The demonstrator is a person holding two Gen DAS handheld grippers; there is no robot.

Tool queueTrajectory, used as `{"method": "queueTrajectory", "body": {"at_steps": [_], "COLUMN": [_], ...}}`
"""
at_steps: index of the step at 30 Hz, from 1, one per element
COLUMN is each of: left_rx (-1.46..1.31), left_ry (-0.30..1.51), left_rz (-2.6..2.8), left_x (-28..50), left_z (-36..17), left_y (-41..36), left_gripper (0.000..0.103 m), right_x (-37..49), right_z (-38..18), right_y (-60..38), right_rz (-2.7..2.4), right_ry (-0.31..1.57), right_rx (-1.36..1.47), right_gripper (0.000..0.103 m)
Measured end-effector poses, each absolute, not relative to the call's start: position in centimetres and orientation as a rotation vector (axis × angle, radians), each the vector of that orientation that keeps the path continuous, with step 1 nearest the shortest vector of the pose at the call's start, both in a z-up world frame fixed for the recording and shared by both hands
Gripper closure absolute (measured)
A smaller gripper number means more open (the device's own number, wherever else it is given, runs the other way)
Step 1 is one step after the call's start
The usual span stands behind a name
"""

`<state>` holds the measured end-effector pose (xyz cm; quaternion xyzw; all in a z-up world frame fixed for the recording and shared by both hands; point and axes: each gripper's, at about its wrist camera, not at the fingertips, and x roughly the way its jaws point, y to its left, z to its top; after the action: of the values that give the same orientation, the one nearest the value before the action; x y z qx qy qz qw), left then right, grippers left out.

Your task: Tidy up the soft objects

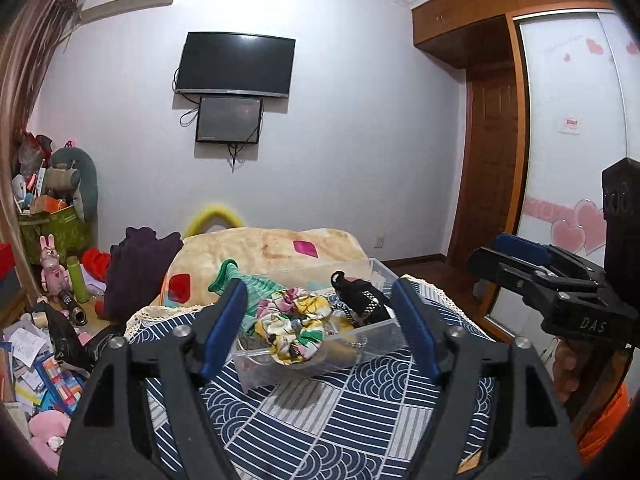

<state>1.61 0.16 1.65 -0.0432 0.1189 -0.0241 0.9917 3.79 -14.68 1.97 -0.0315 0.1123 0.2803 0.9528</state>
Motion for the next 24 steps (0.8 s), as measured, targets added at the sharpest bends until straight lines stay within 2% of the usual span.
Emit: {"method": "queueTrajectory", "body": {"at_steps": [3, 7, 24], "left_rx": [-0.081, -0.061, -0.094], "left_ry": [0.229, 0.210, 0.207], "left_rz": [-0.037, -0.019, -0.040], "left_x": [1.2, 0.6, -0.2], "left_z": [1.2, 0.8, 0.1], "left_y": [-0.2, -0.6, -0.9], "left_gripper": [0.019, 0.009, 0.004], "right_x": [3.4, 3.2, 2.7], "right_z": [1.9, 1.5, 0.3], "right_y": [-14.7, -15.0, -15.4], "right_rz": [0.572, 0.551, 0.560], "right_ry": [0.219, 0.201, 0.206], "right_rx": [-0.058, -0.055, -0.036], "right_gripper": [0.017, 0.004, 0.004]}}
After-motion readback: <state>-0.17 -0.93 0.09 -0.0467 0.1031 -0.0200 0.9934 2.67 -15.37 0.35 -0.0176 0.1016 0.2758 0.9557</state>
